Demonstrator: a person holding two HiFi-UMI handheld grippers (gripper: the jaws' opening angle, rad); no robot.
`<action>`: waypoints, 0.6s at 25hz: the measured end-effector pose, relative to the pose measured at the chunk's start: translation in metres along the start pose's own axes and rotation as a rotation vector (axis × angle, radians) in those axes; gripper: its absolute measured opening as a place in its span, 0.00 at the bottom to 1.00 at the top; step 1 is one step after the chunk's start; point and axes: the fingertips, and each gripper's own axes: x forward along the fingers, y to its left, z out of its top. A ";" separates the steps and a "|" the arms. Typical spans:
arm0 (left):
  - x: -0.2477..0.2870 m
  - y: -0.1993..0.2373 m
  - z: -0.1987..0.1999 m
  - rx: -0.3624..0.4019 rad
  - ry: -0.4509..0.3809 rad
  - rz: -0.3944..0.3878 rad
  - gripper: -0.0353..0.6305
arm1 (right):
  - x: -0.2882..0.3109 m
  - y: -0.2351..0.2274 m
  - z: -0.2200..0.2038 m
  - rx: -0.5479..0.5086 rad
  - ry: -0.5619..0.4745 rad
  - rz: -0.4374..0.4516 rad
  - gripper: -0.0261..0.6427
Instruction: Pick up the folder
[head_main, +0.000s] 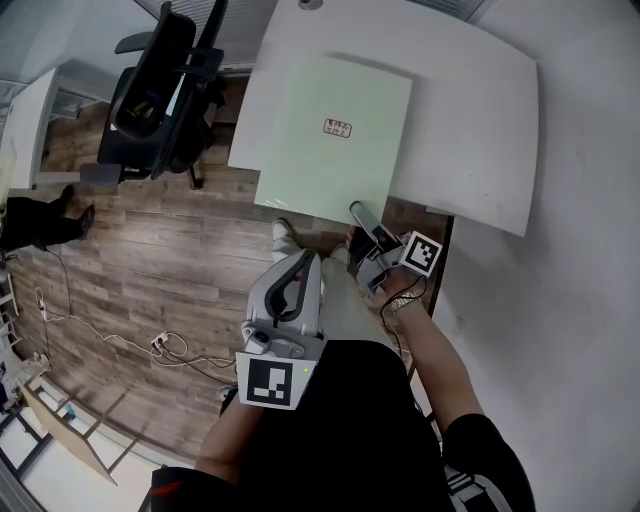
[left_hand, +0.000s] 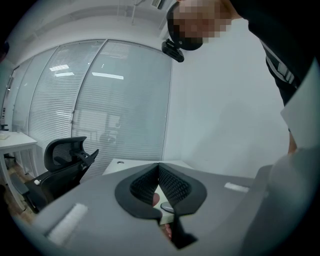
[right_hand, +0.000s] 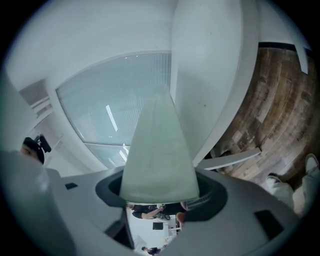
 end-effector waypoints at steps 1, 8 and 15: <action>-0.003 0.001 0.000 -0.001 -0.001 0.003 0.06 | 0.000 0.006 -0.001 -0.001 -0.002 0.006 0.47; -0.020 0.011 0.006 -0.021 -0.035 0.043 0.06 | 0.000 0.055 -0.004 -0.009 -0.013 0.039 0.47; -0.038 0.019 0.023 -0.027 -0.082 0.076 0.06 | -0.005 0.124 -0.003 -0.022 -0.017 0.092 0.47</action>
